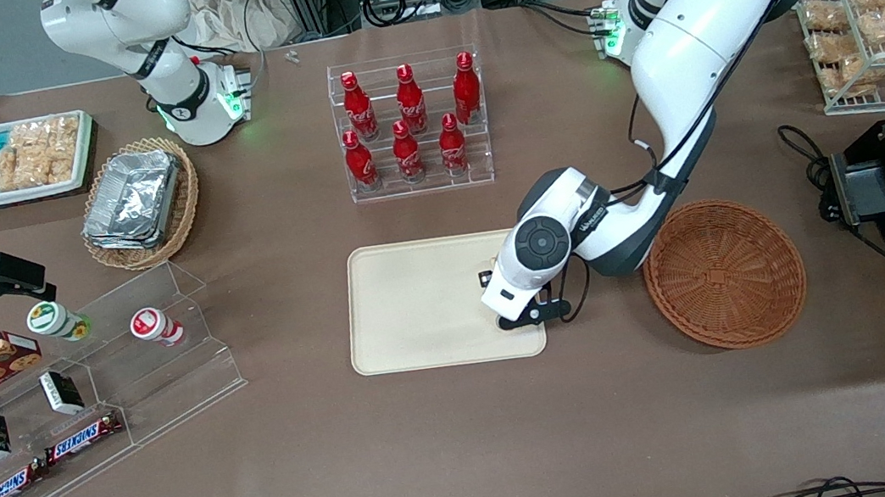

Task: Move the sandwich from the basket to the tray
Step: 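Lower the sandwich onto the tray and open the left gripper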

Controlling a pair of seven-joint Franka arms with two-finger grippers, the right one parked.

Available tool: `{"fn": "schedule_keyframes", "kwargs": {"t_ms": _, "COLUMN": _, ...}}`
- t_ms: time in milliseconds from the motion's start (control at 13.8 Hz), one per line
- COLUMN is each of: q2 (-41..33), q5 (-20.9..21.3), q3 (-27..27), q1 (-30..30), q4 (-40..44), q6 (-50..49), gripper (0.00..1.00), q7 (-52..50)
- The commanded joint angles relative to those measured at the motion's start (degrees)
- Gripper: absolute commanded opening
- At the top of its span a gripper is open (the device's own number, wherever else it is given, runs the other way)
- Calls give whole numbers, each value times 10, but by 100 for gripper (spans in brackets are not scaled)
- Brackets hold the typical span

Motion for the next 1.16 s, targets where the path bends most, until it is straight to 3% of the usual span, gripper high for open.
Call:
{"fn": "schedule_keyframes", "kwargs": {"t_ms": 0, "q2": 10, "q5": 16, "q3": -2, "q1": -8, "q4": 19, "q6": -3, "gripper": 100, "q7": -17}}
{"fn": "schedule_keyframes", "kwargs": {"t_ms": 436, "q2": -6, "q5": 16, "q3": -2, "q1": -3, "q4": 26, "q6": -39, "gripper": 100, "q7": -16}}
{"fn": "schedule_keyframes", "kwargs": {"t_ms": 1091, "q2": -149, "q5": 0, "q3": -6, "q1": 57, "q4": 49, "q6": -199, "gripper": 100, "q7": -9}}
